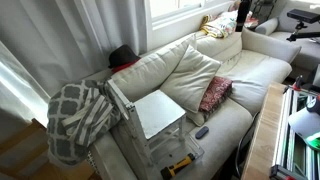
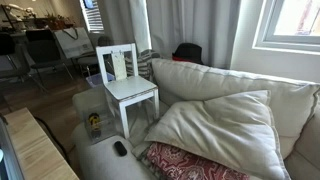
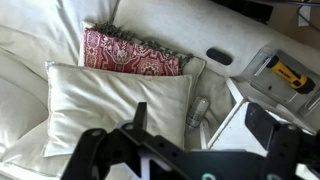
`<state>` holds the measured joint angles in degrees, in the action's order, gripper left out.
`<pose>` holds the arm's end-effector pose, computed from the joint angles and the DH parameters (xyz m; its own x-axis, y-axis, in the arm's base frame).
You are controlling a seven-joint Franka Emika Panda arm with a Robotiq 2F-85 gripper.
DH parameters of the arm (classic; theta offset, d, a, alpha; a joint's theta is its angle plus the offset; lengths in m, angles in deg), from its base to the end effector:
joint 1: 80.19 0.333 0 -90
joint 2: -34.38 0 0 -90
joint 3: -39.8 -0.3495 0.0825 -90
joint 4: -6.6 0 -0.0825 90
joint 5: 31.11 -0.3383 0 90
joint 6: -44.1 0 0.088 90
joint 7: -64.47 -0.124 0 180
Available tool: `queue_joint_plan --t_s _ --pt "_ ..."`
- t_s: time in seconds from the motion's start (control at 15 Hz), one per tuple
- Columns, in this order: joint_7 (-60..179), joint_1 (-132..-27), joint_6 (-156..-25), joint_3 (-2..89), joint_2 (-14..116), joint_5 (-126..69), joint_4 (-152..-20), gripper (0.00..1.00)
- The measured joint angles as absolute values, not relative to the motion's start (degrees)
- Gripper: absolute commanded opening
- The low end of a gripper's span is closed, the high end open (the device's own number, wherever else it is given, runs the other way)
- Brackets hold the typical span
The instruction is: Put the black remote on the white chair
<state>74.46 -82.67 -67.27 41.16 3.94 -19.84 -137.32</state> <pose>0.3194 -0.0386 0.4911 0.9813 0.1790 -0.0709 0.1882 -0.9694 0.1575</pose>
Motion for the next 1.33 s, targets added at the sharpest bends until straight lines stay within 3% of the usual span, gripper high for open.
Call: queue_joint_plan --t_s 1.07,1.33 --pt "75.46 -82.48 -67.27 41.21 4.15 -19.83 -137.13 1.00" --pt "85.80 -80.29 -72.89 42.07 12.10 -19.88 -132.38 1.00"
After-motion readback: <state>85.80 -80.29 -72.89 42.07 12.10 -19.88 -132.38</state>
